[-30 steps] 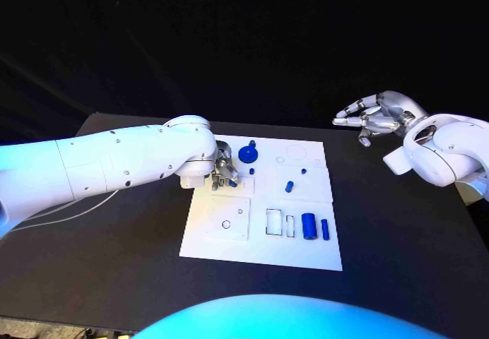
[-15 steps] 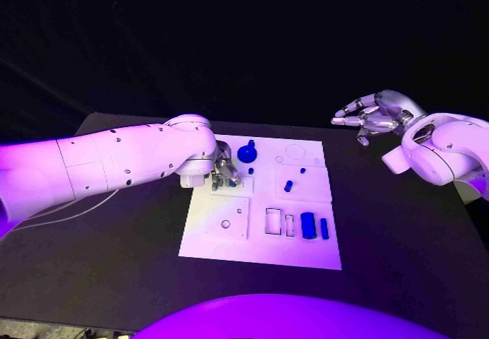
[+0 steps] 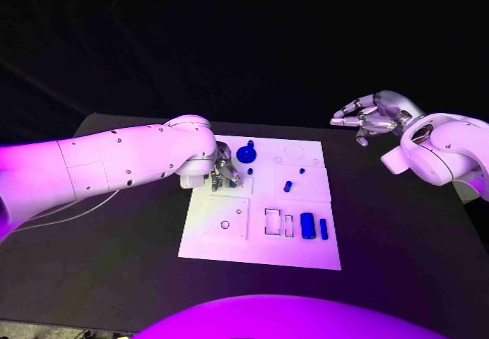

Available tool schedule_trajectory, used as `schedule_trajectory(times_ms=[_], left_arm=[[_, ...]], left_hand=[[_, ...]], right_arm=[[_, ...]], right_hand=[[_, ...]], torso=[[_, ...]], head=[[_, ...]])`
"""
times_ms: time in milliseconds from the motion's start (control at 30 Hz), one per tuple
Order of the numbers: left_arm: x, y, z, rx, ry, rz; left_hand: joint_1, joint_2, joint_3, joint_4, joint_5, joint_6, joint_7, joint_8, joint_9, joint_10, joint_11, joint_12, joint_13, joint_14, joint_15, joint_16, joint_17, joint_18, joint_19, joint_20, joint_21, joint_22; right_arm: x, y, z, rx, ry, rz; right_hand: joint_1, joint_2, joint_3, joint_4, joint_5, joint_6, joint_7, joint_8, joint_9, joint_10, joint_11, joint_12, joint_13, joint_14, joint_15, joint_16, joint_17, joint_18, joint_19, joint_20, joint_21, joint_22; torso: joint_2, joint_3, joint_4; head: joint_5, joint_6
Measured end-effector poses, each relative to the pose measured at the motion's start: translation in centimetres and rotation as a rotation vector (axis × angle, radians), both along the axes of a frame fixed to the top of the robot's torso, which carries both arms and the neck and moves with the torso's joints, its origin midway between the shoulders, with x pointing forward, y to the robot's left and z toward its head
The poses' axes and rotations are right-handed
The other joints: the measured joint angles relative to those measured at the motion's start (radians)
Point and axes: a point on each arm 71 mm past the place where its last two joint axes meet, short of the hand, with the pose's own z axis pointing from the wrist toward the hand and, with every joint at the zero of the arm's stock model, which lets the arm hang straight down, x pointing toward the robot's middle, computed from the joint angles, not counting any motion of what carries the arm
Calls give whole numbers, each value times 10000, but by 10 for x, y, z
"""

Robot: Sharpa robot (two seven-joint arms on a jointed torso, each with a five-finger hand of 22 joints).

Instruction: Assemble the parts on the task board

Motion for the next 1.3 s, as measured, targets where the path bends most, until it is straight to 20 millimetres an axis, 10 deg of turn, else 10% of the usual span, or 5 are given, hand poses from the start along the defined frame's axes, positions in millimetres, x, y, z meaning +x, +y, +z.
schedule_trajectory(times_ms=[1300], left_arm=[[1, 5, -2, -434, 374, 501]], left_hand=[[484, 609, 512, 490, 1, -501, 123, -67, -299, -73, 74, -159, 0, -1, 0, -76, 44, -1, 0, 0, -22, -4]], right_arm=[[0, 0, 0, -66, -15, 50]], right_hand=[[0, 0, 0, 0, 0, 0, 0, 0, -4, 0, 0, 0, 0, 0, 0, 0, -2, 1, 0, 0, 1, 1]], torso=[[-7, 1, 11]], head=[[-20, 1]])
